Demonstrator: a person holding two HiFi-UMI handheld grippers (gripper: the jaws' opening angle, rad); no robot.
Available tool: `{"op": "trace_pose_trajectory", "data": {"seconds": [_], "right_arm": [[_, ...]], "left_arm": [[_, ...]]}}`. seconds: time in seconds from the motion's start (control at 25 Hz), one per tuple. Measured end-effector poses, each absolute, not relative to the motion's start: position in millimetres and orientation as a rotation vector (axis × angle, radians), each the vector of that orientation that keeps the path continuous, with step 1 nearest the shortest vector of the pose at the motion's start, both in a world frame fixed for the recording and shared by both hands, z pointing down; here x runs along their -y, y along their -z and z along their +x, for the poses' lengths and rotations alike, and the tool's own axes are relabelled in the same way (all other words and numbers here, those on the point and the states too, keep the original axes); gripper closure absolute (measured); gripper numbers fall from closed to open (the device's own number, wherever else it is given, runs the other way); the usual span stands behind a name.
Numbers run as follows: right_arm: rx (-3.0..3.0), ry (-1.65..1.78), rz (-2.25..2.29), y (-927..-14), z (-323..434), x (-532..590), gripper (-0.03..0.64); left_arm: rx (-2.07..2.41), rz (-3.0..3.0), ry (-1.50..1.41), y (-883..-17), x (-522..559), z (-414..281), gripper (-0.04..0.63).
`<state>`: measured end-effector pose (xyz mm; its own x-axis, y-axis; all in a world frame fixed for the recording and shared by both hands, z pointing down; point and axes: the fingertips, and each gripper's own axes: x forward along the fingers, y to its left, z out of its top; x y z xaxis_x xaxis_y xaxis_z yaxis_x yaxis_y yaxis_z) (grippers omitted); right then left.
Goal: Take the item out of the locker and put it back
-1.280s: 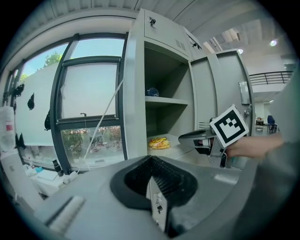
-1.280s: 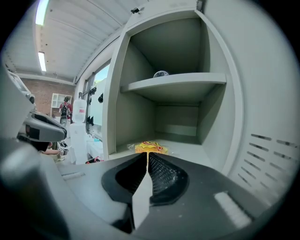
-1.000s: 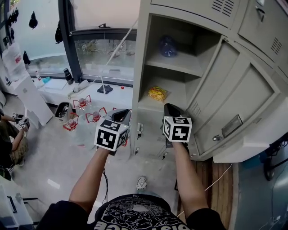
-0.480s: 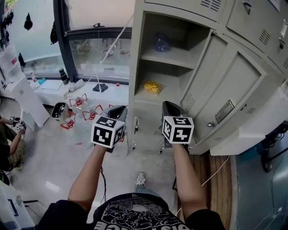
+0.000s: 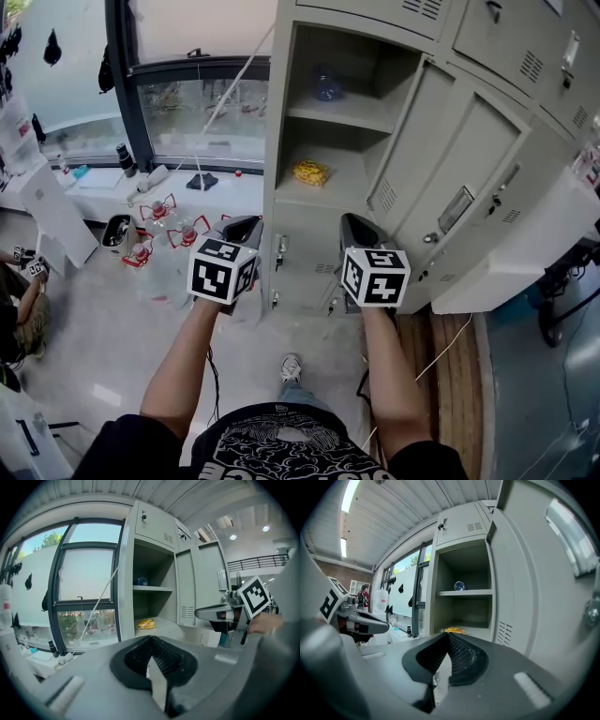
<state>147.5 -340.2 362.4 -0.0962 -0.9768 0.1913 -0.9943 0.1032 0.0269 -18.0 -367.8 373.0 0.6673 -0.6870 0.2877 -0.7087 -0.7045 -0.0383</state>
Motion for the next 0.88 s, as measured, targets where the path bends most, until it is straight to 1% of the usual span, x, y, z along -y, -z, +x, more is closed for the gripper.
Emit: {"op": "trace_pose_trajectory", "data": {"seconds": [0.88], "right_arm": [[2.216,-0.119,2.002,-349,140,297,0.593]], "left_arm": [[1.185,2.814,-0.372,-360,344,-31,0.594]]}}
